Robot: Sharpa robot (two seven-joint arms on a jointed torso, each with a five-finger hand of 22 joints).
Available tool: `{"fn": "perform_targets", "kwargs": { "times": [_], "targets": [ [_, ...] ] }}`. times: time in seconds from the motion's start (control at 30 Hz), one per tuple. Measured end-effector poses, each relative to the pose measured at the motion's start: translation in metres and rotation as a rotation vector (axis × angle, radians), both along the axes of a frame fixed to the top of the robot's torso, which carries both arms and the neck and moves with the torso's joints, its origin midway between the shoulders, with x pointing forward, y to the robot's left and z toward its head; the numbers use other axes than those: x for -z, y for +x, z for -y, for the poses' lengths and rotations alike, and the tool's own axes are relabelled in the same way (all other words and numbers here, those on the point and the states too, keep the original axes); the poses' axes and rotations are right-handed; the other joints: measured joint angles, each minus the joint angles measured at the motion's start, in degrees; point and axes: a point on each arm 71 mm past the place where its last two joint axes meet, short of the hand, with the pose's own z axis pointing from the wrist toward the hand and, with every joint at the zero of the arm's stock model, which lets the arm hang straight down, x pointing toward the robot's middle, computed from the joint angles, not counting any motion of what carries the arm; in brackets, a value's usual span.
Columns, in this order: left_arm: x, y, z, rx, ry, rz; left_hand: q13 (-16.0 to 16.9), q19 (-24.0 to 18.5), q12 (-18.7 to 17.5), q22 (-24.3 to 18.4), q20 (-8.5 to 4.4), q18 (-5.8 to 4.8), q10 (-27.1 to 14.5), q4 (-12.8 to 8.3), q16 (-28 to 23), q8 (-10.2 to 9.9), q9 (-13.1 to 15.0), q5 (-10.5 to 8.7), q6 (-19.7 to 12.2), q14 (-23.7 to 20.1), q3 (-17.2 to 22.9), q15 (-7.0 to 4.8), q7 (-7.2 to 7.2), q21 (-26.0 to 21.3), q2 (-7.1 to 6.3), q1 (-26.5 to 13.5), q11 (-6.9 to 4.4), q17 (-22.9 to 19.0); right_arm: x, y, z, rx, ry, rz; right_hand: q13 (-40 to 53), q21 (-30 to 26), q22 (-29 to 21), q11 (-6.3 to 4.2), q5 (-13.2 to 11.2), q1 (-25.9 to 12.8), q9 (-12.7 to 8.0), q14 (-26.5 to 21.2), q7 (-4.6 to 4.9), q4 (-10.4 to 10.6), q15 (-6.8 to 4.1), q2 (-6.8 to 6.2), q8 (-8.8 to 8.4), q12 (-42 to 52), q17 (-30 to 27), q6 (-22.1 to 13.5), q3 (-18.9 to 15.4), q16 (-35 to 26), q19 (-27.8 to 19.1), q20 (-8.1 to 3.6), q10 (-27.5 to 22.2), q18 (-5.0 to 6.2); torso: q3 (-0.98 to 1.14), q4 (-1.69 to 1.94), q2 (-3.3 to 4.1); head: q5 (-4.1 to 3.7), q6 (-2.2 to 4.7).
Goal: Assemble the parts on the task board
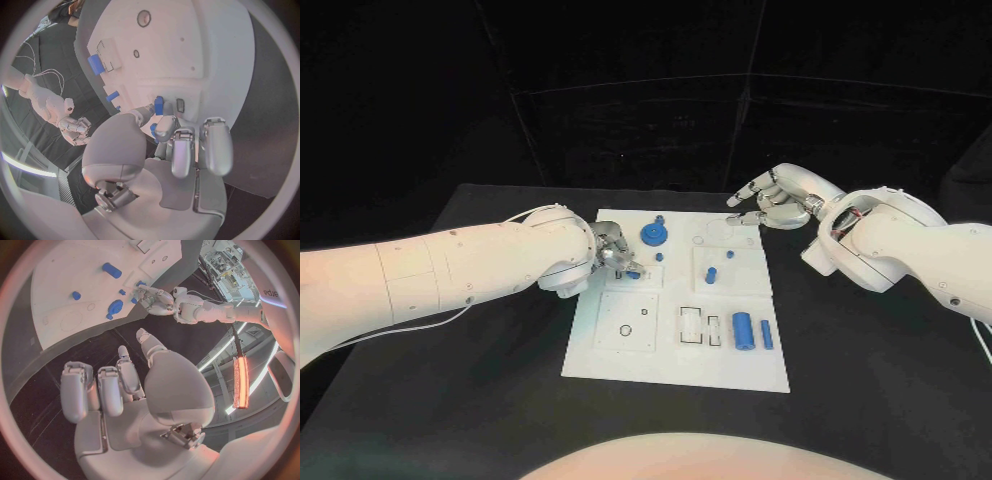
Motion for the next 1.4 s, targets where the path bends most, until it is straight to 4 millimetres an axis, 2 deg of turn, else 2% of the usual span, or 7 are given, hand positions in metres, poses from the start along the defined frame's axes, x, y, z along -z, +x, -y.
{"fn": "perform_targets", "kwargs": {
  "times": [0.5, 0.6, 0.63, 0.77, 0.9, 1.03, 1.4],
  "targets": [
    [0.0002, 0.0017, 0.0012, 0.01, 0.011, -0.01, -0.01, 0.0, 0.0, 0.15, 0.0, 0.0, 0.0, -0.12, 0.0, -0.05, 0.17, -0.21, -0.08, 0.0, 0.12, 0.0, 0.07, 0.0, -0.25, -0.26, 0.0, 0.0, 0.0004, 0.0003, -0.0009, -0.003, -0.001, -0.003, 0.0, 0.0, 0.0, 0.0, 0.0, 0.0, 0.0, 0.0, 0.0, 0.2, 0.0, 0.0, 0.0, 0.0, -0.01, 0.0, -0.2, -0.24, 0.0, 0.0, 0.0, 0.0, 0.02, 0.0, -0.01, 0.07, -0.24],
    [0.0005, 0.0024, 0.0016, 0.01, 0.013, -0.011, -0.04, 0.0, 0.0, 0.14, 0.0, 0.0, 0.0, -0.64, 0.0, 0.23, 0.2, -0.22, 0.19, 0.0, 0.64, 0.0, -0.19, 0.0, -0.83, -0.86, 0.0, 0.0, 0.0004, 0.0003, -0.0009, -0.004, -0.001, -0.003, 0.0, 0.0, 0.0, 0.0, 0.16, 0.0, 0.0, 0.0, 0.0, 0.2, 0.0, 0.0, 0.0, 0.0, -0.01, 0.0, -0.2, -0.24, 0.0, 0.0, 0.0, 0.0, 0.02, 0.0, -0.01, 0.03, -0.26],
    [0.0006, 0.0026, 0.0017, 0.01, 0.013, -0.012, -0.04, 0.0, 0.0, 0.14, 0.0, 0.0, 0.0, -1.56, 0.0, 0.24, 0.22, -0.23, 0.23, 0.0, 1.55, 0.0, -0.24, 0.0, -1.09, -1.24, 0.0, 0.0, 0.0004, 0.0003, -0.0009, -0.004, -0.001, -0.003, 0.0, 0.0, 0.0, 0.0, 0.21, 0.0, 0.0, 0.0, 0.0, 0.11, 0.0, 0.0, 0.0, 0.0, -0.01, 0.0, -0.29, -0.24, 0.0, 0.0, 0.0, 0.0, 0.02, 0.0, -0.01, 0.03, -0.27],
    [0.0008, 0.0036, 0.0021, 0.01, 0.015, -0.012, -0.04, 0.0, 0.0, 0.21, 0.0, 0.0, 0.14, -2.47, 0.0, 0.29, 0.27, 0.02, 0.45, 0.0, 2.14, 0.0, -0.46, 0.0, -1.86, -2.11, -0.14, 0.0, 0.0004, 0.0003, -0.001, -0.004, -0.001, -0.003, 0.0, -0.22, 0.0, 0.0, 0.53, 0.0, 0.0, 0.0, 0.0, 0.18, 0.0, 0.0, 0.0, 0.0, -0.01, 0.0, -0.51, -0.24, 0.0, 0.0, 0.0, 0.0, 0.02, 0.0, -0.01, 0.0, -0.29],
    [0.001, 0.0044, 0.0026, 0.01, 0.017, -0.012, 0.02, 0.0, 0.0, 0.45, 0.0, 0.0, 0.24, -4.37, 0.0, 0.41, 0.23, 0.02, 0.99, 0.0, 3.71, 0.0, -0.68, 0.0, -2.32, -3.69, -0.23, 0.0, 0.0004, 0.0002, -0.0011, -0.004, -0.001, -0.003, 0.0, -0.22, 0.0, 0.0, 0.6, 0.0, 0.0, 0.0, 0.0, 0.27, 0.0, 0.0, 0.24, 0.0, -0.02, 0.0, -0.59, -0.24, 0.0, 0.0, 0.0, 0.0, 0.02, 0.0, -0.01, -0.04, -0.31],
    [0.0012, 0.0051, 0.0028, 0.009, 0.019, -0.013, 0.53, 0.0, 0.44, 0.83, 0.0, 0.0, 0.76, -5.78, 0.0, 0.52, 0.21, 0.02, 1.57, 0.13, 4.65, -0.13, -0.72, 0.0, -2.89, -5.19, -0.32, 0.0, 0.0004, 0.0002, -0.0014, -0.005, -0.001, -0.003, 0.0, -0.22, 0.0, 0.0, 2.1, 0.0, -0.1, 0.0, 0.0, 0.62, 0.0, 0.0, 0.24, 0.0, -0.02, 0.0, -0.94, -0.48, 0.0, 0.0, 0.0, 0.0, 0.02, -0.01, -0.01, -0.14, -0.35],
    [0.0011, 0.0059, 0.0037, 0.009, 0.024, -0.015, 1.94, 0.05, 1.82, 1.48, -0.05, 0.0, 1.59, -6.55, 0.0, 0.96, 0.23, 0.02, 2.49, 0.19, 3.98, -0.21, -1.21, 0.59, -3.03, -6.3, -0.75, 0.0, 0.0004, 0.0001, -0.002, -0.006, -0.001, -0.003, 0.0, -0.22, 0.0, 0.0, 2.51, 0.23, -0.09, 0.0, 0.0, 0.62, 0.0, 0.23, 0.47, -0.3, -0.02, 0.0, -0.94, -0.48, 0.0, 0.0, 0.0, 0.0, 0.02, -0.01, -0.02, -0.23, -0.44]
  ]
}}
